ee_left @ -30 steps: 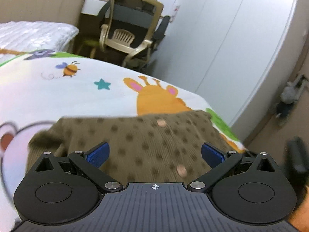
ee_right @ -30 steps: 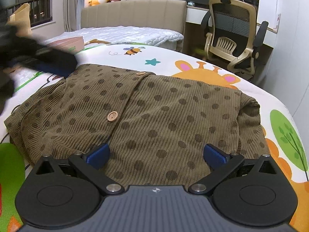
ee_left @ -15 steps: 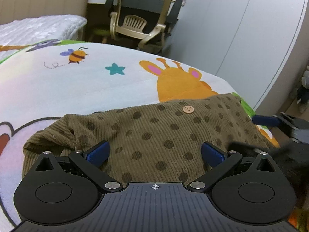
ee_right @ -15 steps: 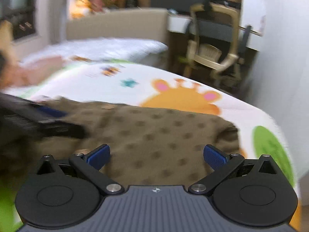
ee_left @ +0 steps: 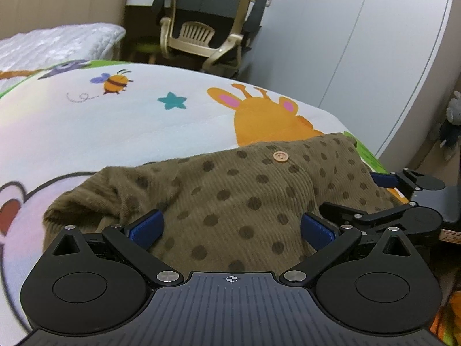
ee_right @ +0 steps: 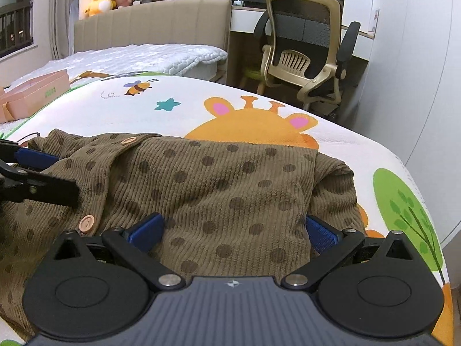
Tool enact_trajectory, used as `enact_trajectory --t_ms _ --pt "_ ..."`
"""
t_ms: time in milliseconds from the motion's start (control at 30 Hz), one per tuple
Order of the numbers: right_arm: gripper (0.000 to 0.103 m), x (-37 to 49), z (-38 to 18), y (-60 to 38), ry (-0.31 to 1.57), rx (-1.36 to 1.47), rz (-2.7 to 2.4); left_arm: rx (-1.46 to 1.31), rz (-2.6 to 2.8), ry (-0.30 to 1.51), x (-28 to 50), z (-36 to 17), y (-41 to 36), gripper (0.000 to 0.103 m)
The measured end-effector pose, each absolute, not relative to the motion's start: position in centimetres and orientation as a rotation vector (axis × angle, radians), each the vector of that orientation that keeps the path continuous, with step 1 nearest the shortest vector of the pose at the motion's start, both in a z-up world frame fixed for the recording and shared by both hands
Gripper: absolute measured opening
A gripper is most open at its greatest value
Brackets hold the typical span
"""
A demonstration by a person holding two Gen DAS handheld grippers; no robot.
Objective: Fold clothes
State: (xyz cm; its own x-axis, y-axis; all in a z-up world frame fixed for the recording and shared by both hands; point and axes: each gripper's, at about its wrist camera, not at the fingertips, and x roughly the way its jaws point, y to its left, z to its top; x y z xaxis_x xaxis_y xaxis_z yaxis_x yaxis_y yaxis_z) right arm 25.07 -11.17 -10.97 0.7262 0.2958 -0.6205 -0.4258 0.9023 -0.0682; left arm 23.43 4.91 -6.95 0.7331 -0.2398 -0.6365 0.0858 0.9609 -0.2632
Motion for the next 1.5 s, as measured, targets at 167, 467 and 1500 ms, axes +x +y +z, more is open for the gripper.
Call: enact_trajectory --t_ms 167,467,1500 --pt "0.103 25.2 -11.0 -11.3 0.645 -0.204 0.403 -0.208 -0.121 0.736 20.1 -6.1 6.1 0.103" --pt "0.103 25.2 -11.0 -11.4 0.646 -0.194 0.407 -0.248 -0.009 0.796 15.0 -7.0 10.3 0.103" --pt "0.103 16.1 -7.3 -10.4 0.516 -0.224 0.600 -0.293 -0.040 0.703 12.6 -7.9 10.2 0.074"
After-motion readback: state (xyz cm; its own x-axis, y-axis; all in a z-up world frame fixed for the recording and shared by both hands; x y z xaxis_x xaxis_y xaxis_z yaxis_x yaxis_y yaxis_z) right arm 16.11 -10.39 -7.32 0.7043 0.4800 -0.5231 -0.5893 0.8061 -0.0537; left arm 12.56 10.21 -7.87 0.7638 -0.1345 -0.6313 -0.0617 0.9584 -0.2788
